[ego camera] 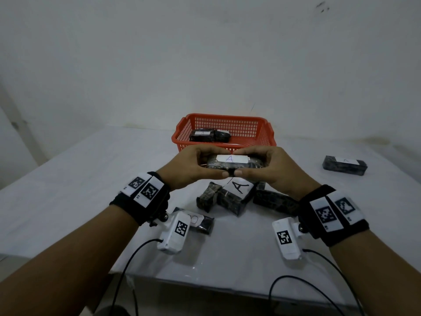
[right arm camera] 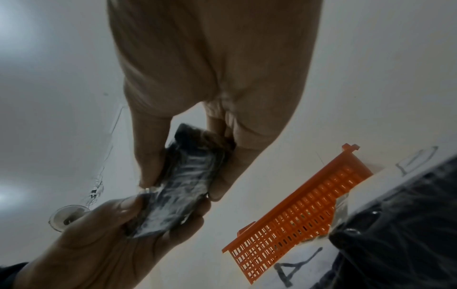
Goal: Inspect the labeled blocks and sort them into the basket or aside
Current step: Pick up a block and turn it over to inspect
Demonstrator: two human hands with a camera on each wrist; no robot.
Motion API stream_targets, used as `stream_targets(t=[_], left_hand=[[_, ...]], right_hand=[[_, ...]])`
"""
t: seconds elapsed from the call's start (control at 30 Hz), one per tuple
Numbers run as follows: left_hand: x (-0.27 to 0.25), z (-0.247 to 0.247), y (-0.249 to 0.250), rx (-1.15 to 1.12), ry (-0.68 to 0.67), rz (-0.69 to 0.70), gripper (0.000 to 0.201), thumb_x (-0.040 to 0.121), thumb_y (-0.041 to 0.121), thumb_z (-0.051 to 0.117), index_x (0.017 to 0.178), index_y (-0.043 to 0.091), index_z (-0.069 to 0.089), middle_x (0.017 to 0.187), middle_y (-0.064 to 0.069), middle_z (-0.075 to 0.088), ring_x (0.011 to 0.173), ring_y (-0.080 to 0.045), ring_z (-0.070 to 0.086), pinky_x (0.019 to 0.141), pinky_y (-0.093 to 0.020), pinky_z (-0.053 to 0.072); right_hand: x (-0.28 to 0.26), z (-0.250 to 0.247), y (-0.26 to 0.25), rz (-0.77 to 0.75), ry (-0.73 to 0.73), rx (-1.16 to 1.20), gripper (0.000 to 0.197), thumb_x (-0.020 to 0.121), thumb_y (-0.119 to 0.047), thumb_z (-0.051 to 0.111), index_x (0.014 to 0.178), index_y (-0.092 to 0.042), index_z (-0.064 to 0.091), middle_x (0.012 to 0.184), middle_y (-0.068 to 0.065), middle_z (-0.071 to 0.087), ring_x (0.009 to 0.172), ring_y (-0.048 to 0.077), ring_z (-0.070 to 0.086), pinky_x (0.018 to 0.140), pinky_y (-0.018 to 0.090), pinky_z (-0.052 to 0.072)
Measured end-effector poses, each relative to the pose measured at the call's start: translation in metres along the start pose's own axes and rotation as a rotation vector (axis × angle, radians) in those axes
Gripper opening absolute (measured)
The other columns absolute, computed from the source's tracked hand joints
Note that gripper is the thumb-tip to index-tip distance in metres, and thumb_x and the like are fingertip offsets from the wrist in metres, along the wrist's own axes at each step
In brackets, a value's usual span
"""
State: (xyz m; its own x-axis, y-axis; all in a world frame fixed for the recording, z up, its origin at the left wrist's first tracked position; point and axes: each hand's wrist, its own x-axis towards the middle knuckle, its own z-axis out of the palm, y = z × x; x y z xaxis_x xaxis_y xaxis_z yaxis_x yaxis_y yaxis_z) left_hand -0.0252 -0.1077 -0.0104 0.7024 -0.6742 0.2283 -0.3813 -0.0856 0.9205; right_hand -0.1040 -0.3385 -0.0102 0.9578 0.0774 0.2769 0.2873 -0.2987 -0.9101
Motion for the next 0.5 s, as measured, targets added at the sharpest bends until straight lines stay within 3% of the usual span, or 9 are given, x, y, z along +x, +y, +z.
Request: stream_targets(t=[0.17, 0.27, 0.33, 0.43, 0.5], left_hand=[[-0.003, -0.001, -0.001, 0.037, 0.025, 0.013, 0.054, 0.075, -0.001, 0.086, 0.125, 0.01, 0.068, 0.116, -0.005, 0.075, 0.106, -0.016, 0.073, 0.086, -0.028, 0.06], [-0.005, 0.0, -0.003, 0.027, 0.043, 0.033, 0.06, 0.073, -0.006, 0.086, 0.125, 0.012, 0.064, 0.121, -0.005, 0.071, 0.111, -0.015, 0.071, 0.088, -0.028, 0.059], [-0.005, 0.003, -0.006, 0.001, 0.045, 0.034, 0.062, 0.072, -0.008, 0.085, 0.126, 0.012, 0.063, 0.123, -0.006, 0.069, 0.114, -0.015, 0.069, 0.089, -0.031, 0.06], [-0.004, 0.01, -0.008, -0.047, 0.041, 0.008, 0.064, 0.073, -0.006, 0.085, 0.13, 0.01, 0.062, 0.124, -0.004, 0.069, 0.115, -0.016, 0.068, 0.088, -0.03, 0.06], [-0.004, 0.015, -0.009, -0.075, 0.05, -0.029, 0.054, 0.081, 0.004, 0.083, 0.131, 0.011, 0.063, 0.122, -0.004, 0.072, 0.111, -0.017, 0.071, 0.088, -0.028, 0.06]], right_hand=[[-0.001, 0.002, 0.002, 0.007, 0.004, -0.022, 0.056, 0.074, -0.011, 0.09, 0.126, -0.014, 0.071, 0.117, 0.0, 0.076, 0.104, 0.008, 0.074, 0.082, 0.018, 0.057], [-0.001, 0.005, 0.005, 0.114, -0.031, 0.137, 0.066, 0.072, -0.022, 0.086, 0.133, -0.012, 0.064, 0.125, 0.005, 0.074, 0.111, 0.02, 0.074, 0.093, 0.033, 0.061], [-0.001, 0.009, 0.009, 0.186, -0.017, 0.287, 0.055, 0.08, -0.023, 0.078, 0.13, -0.004, 0.064, 0.123, 0.013, 0.074, 0.109, 0.031, 0.074, 0.093, 0.043, 0.062], [-0.003, 0.011, 0.013, 0.193, 0.046, 0.37, 0.038, 0.09, -0.011, 0.072, 0.125, 0.002, 0.065, 0.121, 0.018, 0.075, 0.106, 0.035, 0.075, 0.087, 0.04, 0.064], [-0.005, 0.008, 0.014, 0.169, 0.068, 0.342, 0.034, 0.091, -0.005, 0.072, 0.124, 0.004, 0.066, 0.119, 0.019, 0.075, 0.105, 0.035, 0.075, 0.086, 0.039, 0.064]])
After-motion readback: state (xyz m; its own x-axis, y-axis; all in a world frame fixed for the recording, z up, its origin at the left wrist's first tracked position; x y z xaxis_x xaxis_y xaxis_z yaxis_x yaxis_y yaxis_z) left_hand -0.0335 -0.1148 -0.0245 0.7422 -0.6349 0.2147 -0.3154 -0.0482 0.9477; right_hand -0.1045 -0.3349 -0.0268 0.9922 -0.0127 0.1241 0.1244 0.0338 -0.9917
